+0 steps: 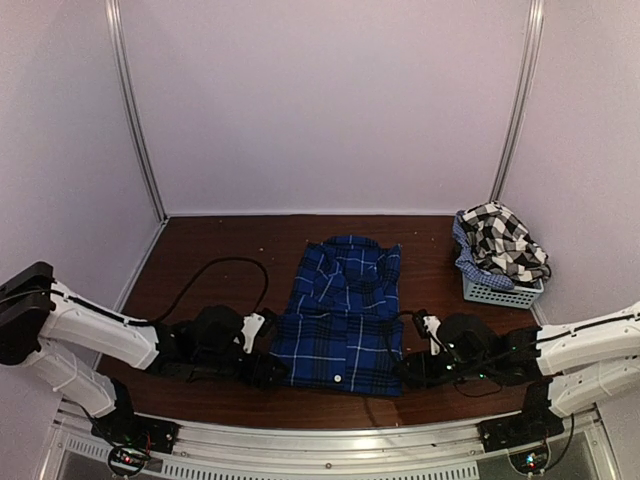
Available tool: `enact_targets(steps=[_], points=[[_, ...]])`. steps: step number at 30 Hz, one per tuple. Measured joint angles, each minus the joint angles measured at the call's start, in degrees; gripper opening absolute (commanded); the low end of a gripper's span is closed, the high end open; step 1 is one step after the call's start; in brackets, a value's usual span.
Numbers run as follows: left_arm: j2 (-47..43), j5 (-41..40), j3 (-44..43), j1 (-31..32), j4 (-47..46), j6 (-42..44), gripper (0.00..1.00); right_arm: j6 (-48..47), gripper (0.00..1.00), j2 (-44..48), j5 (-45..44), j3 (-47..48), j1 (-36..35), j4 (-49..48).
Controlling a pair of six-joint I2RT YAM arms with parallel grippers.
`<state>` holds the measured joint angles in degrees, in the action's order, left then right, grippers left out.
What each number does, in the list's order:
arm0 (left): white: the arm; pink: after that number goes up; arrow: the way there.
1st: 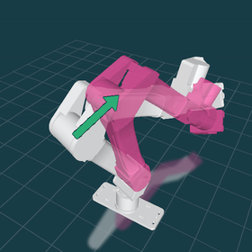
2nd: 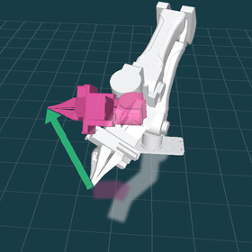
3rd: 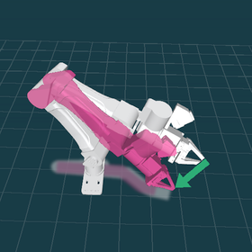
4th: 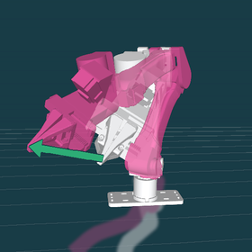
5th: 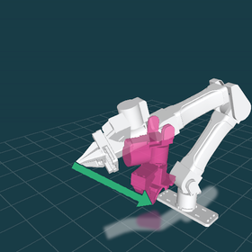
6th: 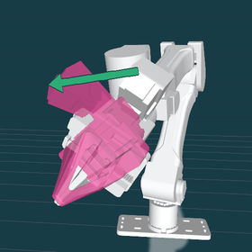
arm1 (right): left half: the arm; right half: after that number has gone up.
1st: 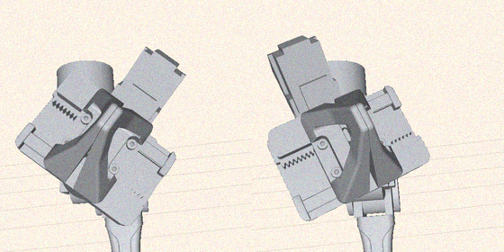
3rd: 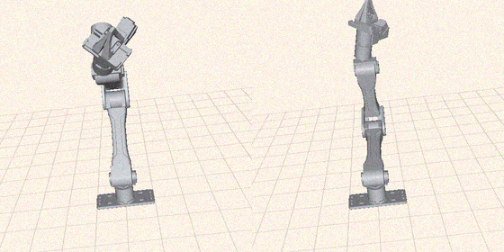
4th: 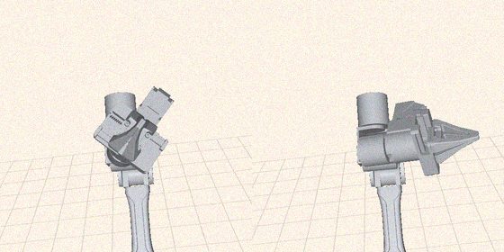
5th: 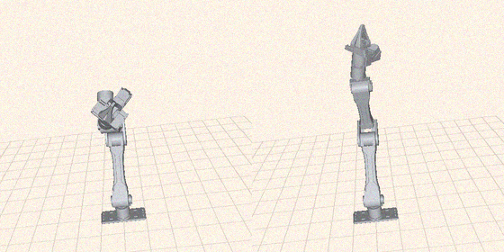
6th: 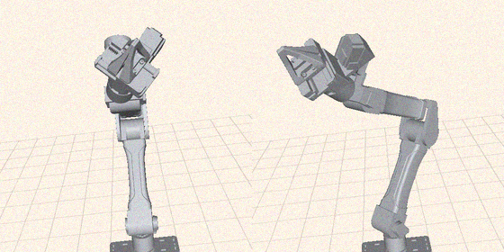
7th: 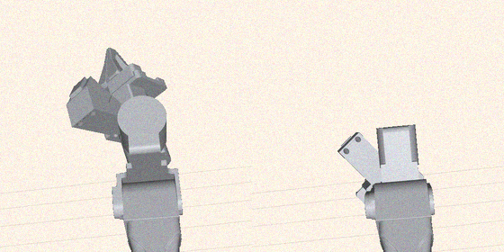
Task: Fold and stack the long sleeve shirts
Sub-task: Move the 2/3-rectangle-folded shirt to the center of the board, then pick up the 2/3-rectangle-folded shirt from the center of the board.
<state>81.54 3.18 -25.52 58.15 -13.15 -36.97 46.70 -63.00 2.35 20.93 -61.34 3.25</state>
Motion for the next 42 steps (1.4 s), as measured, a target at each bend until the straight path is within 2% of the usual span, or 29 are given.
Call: enact_targets(steps=[4, 8, 17, 25, 29, 33, 36, 40, 42], points=[[-6.8, -4.0, 0.6, 2.0, 1.4, 2.6, 0.80, -1.0, 0.61, 4.3, -3.7, 2.9, -0.8, 5.4], [-12.3, -6.3, 1.8, 2.8, -0.4, 5.1, 0.81, -4.2, 0.68, 3.1, -5.9, 7.0, -4.5, 8.2], [-18.1, -9.9, 3.4, 2.8, 1.1, 6.5, 0.87, -13.7, 0.74, -11.5, -10.8, 18.2, -14.3, 14.7], [-18.8, -10.4, 0.5, 2.6, 4.6, 8.2, 0.92, -20.3, 0.78, -21.1, -11.6, 22.4, -15.4, 19.8], [-18.2, -9.7, -0.5, 2.6, 5.1, 8.8, 0.97, -23.1, 0.70, -25.5, -11.6, 24.6, -15.4, 21.6], [-18.1, -8.7, -0.7, 2.6, 5.4, 9.8, 0.98, -25.2, 0.57, -28.2, -11.8, 25.5, -15.2, 22.2], [-18.1, -7.5, -0.7, 2.5, 5.5, 11.1, 0.97, -26.0, 0.42, -28.7, -11.9, 25.9, -15.0, 22.5], [-17.9, -5.6, -0.6, 2.5, 5.2, 12.5, 0.98, -27.0, 0.12, -29.2, -11.9, 26.3, -14.6, 22.9], [-17.4, -4.4, -0.4, 2.5, 4.2, 13.2, 0.98, -26.6, 0.00, -29.6, -11.9, 26.4, -14.5, 23.0]])
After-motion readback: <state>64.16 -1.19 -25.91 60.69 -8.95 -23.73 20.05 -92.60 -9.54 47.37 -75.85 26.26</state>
